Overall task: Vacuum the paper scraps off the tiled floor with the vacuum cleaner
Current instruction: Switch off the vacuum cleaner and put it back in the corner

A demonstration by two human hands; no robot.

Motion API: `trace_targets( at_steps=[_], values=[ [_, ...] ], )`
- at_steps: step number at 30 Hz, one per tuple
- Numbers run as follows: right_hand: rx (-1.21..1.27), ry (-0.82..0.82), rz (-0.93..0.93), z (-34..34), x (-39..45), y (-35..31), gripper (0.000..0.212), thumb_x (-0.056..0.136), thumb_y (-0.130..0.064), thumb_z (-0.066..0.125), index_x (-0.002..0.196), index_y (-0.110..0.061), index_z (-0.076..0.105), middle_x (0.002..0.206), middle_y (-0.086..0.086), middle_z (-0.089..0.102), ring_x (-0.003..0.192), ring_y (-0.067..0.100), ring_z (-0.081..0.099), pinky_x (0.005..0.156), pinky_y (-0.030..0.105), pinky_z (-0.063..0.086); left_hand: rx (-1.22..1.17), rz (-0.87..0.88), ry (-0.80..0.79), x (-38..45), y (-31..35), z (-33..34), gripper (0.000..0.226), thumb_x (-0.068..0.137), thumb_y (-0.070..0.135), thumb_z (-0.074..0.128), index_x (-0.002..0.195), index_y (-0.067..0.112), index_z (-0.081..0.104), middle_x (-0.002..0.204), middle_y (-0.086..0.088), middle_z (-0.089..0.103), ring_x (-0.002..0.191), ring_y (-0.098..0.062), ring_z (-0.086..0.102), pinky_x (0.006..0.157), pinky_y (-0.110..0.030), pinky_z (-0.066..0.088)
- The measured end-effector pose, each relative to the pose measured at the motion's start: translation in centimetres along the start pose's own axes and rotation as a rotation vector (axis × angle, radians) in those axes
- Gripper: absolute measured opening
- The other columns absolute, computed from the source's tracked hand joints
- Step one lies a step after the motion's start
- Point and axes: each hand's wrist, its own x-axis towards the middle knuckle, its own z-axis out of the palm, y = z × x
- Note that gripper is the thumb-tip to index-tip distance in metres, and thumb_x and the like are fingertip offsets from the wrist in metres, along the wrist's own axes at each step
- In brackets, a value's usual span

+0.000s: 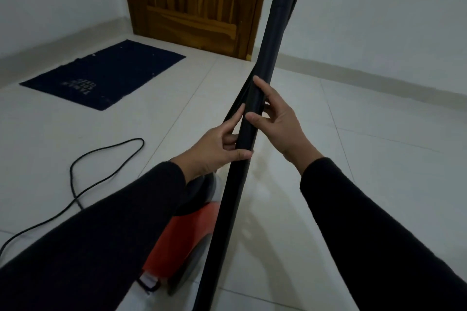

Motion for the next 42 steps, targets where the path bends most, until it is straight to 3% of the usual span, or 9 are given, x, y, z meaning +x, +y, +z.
trace_targets(
  at_steps=[5, 9, 14, 19, 26, 29, 32, 37, 42],
  values=[
    [0.020, -0.120, 0.046, 1.1, -3.1, 1.1, 0.084, 0.093, -0.008, 0.065, 0.148, -0.044, 0.013, 0.164, -0.005, 0.018, 0.135, -0.007, 0.040, 0.101, 0.021, 0.049, 0.043, 0.026, -0.063, 0.1, 0.3, -0.2, 0.095, 0.086, -0.001, 0.064, 0.151, 0.037, 0.006, 0.127, 0.003, 0.061, 0.110, -0.003, 0.064, 0.085, -0.015, 0.052],
    [0.007, -0.158, 0.042, 1.1, -3.2, 0.8, 0.089, 0.091, -0.009, 0.068, 0.151, -0.042, 0.010, 0.166, -0.005, 0.014, 0.147, 0.011, 0.031, 0.098, 0.018, 0.049, 0.142, 0.039, -0.106, -0.3, 0.6, -0.9, 0.095, 0.087, -0.002, 0.064, 0.151, 0.035, 0.004, 0.133, 0.005, 0.056, 0.105, 0.007, 0.063, 0.081, -0.011, 0.051],
    [0.018, -0.123, 0.000, 2.1, -2.9, 1.2, 0.085, 0.089, -0.013, 0.071, 0.146, -0.050, 0.019, 0.164, 0.002, 0.023, 0.143, 0.015, 0.037, 0.094, 0.026, 0.055, 0.241, -0.012, -0.012, -2.2, -1.1, -2.4, 0.097, 0.078, 0.004, 0.075, 0.148, 0.040, 0.020, 0.103, 0.024, 0.063, 0.097, 0.018, 0.060, 0.081, 0.000, 0.044],
    [0.017, -0.152, 0.008, 2.8, -2.5, 1.1, 0.086, 0.087, -0.017, 0.073, 0.140, -0.061, 0.023, 0.160, 0.006, 0.027, 0.142, 0.030, 0.039, 0.092, 0.036, 0.059, 0.445, -0.158, -0.023, -5.8, -3.3, -5.0, 0.093, 0.074, 0.013, 0.080, 0.146, 0.041, 0.028, 0.119, 0.010, 0.066, 0.109, 0.004, 0.057, 0.097, -0.009, 0.038],
    [0.047, -0.201, 0.008, 3.6, -1.9, 0.6, 0.082, 0.084, -0.021, 0.072, 0.133, -0.069, 0.027, 0.160, 0.004, 0.026, 0.136, 0.038, 0.044, 0.093, 0.040, 0.058, 0.878, -0.194, -0.063, -10.6, -5.1, -6.8, 0.116, 0.057, 0.023, 0.089, 0.150, 0.034, 0.021, 0.160, 0.004, 0.008, 0.145, -0.015, 0.015, 0.109, -0.022, 0.015],
    [0.058, -0.194, 0.013, 4.0, -1.8, 0.4, 0.078, 0.082, -0.019, 0.072, 0.130, -0.067, 0.034, 0.158, 0.008, 0.028, 0.133, 0.039, 0.047, 0.090, 0.036, 0.059, 0.966, -0.289, -0.121, -12.9, -6.7, -7.6, 0.131, 0.053, 0.017, 0.090, 0.150, 0.041, 0.005, 0.159, 0.007, -0.007, 0.144, -0.020, 0.016, 0.110, -0.029, 0.025],
    [0.054, -0.200, 0.011, 4.3, -1.6, 0.3, 0.071, 0.081, -0.019, 0.072, 0.128, -0.062, 0.040, 0.153, 0.014, 0.030, 0.130, 0.040, 0.048, 0.088, 0.031, 0.059, 1.000, -0.304, -0.140, -13.6, -7.9, -8.0, 0.137, 0.055, 0.007, 0.086, 0.143, 0.056, -0.008, 0.160, 0.008, 0.004, 0.138, -0.022, 0.033, 0.105, -0.037, 0.042],
    [0.061, -0.207, 0.016, 4.7, -1.4, 0.3, 0.066, 0.081, -0.019, 0.071, 0.126, -0.059, 0.044, 0.147, 0.020, 0.035, 0.121, 0.042, 0.054, 0.086, 0.028, 0.059, 0.953, -0.285, -0.078, -13.7, -9.3, -7.9, 0.131, 0.060, -0.001, 0.079, 0.142, 0.057, -0.006, 0.144, 0.003, 0.044, 0.097, -0.011, 0.048, 0.081, -0.026, 0.044],
    [0.049, -0.209, 0.004, 4.8, -1.2, 0.6, 0.067, 0.086, -0.011, 0.070, 0.133, -0.050, 0.041, 0.145, 0.018, 0.036, 0.120, 0.036, 0.054, 0.086, 0.029, 0.059, 0.974, -0.226, -0.053, -13.6, -10.2, -8.1, 0.129, 0.058, 0.004, 0.081, 0.144, 0.054, -0.001, 0.145, 0.004, 0.041, 0.109, -0.010, 0.046, 0.089, -0.027, 0.044]
  ],
)
